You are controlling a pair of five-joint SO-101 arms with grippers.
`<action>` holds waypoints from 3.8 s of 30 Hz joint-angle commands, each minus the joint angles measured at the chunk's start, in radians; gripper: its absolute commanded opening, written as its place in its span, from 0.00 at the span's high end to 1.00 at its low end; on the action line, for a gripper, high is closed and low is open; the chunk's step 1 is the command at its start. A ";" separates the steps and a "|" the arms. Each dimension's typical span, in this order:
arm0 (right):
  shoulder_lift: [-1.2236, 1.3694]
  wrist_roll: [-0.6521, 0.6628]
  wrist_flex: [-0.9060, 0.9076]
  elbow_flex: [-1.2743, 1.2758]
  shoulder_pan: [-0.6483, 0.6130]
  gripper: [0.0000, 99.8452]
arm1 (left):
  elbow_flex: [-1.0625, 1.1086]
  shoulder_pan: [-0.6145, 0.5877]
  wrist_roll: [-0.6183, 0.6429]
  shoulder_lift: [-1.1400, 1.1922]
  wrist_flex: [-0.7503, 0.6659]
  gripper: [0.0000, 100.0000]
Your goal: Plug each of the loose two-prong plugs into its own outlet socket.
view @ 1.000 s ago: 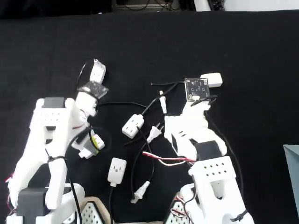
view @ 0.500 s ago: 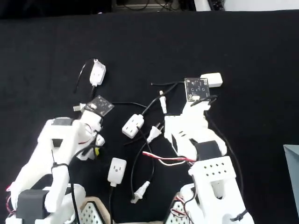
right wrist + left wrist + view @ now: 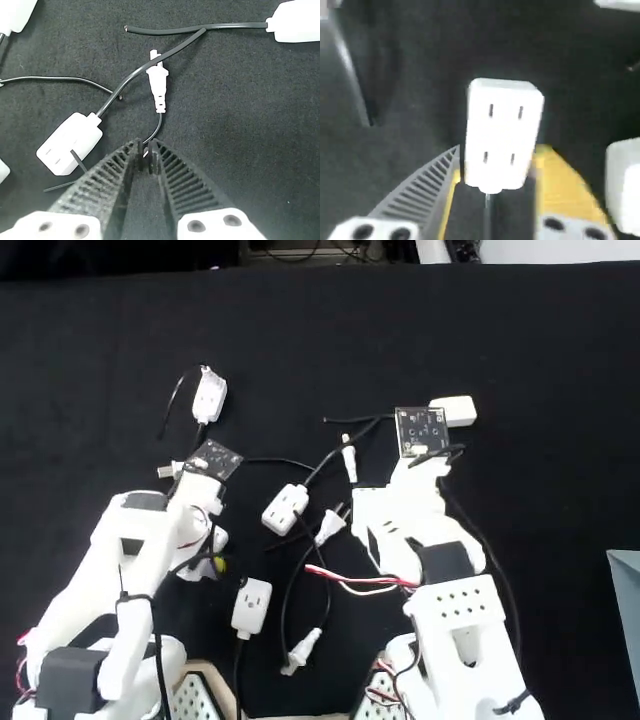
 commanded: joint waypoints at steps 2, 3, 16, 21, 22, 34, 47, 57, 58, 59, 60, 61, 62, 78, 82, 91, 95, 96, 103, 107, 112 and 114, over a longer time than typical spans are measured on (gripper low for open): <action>-0.015 0.009 -0.017 -0.005 -0.014 0.96 | -0.140 0.004 0.032 -0.021 0.124 0.69; -0.015 0.009 -0.017 -0.005 -0.014 0.96 | -0.163 0.002 0.026 -0.021 0.149 0.69; -0.015 0.009 -0.017 0.002 -0.014 0.96 | -0.133 -0.035 -0.158 -0.008 0.038 0.69; -0.015 0.009 -0.017 0.002 -0.014 0.96 | -0.079 -0.015 -0.158 -0.006 -0.040 0.75; -0.015 0.009 -0.017 0.002 -0.014 0.96 | -0.070 -0.013 -0.158 -0.006 -0.046 0.77; -0.015 0.009 -0.018 0.002 -0.014 0.96 | -0.058 0.022 -0.304 -0.008 -0.048 0.83; -0.015 0.009 -0.028 0.004 -0.014 0.96 | -0.062 0.061 -0.351 -0.020 -0.146 0.70; -0.015 0.011 -0.038 0.015 -0.015 0.96 | -0.163 0.035 -0.253 -0.160 0.081 0.68; -0.015 0.011 -0.038 0.015 -0.015 0.96 | -0.183 0.028 -0.244 -0.193 0.120 0.68; -0.015 0.011 -0.038 0.015 -0.015 0.96 | -0.206 0.019 -0.221 -0.230 0.153 0.68; -0.015 0.011 -0.038 0.015 -0.015 0.96 | -0.228 0.004 -0.199 -0.265 0.184 0.67; -0.015 0.011 -0.038 0.015 -0.015 0.95 | -0.246 -0.012 -0.186 -0.302 0.210 0.67; -0.015 0.011 -0.038 0.015 -0.015 0.95 | -0.263 -0.030 -0.175 -0.336 0.233 0.67; -0.013 0.075 0.104 -0.077 -0.014 0.95 | -0.122 -0.483 0.117 -0.486 0.330 0.84; -0.010 0.158 0.170 -0.142 -0.014 0.95 | -0.038 -0.507 0.118 -0.486 0.307 0.97; 0.355 0.245 0.227 -0.397 -0.014 0.95 | 0.183 -0.588 0.120 -0.486 0.097 0.97; 0.549 0.296 0.226 -0.535 -0.012 0.95 | 0.197 -0.615 0.117 -0.486 0.069 0.97; 0.590 0.298 0.226 -0.567 -0.009 0.95 | 0.199 -0.615 0.117 -0.486 0.069 0.97; 0.849 0.292 0.226 -0.723 -0.012 0.84 | 0.202 -0.616 0.114 -0.486 0.068 0.97; 0.912 0.339 0.235 -0.733 -0.020 0.80 | 0.203 -0.621 0.114 -0.486 0.068 0.97; 0.912 0.603 0.358 -0.720 -0.057 0.80 | 0.205 -0.618 0.114 -0.486 0.068 0.97; 0.912 0.717 0.417 -0.719 -0.080 0.80 | 0.205 -0.616 0.114 -0.486 0.068 0.97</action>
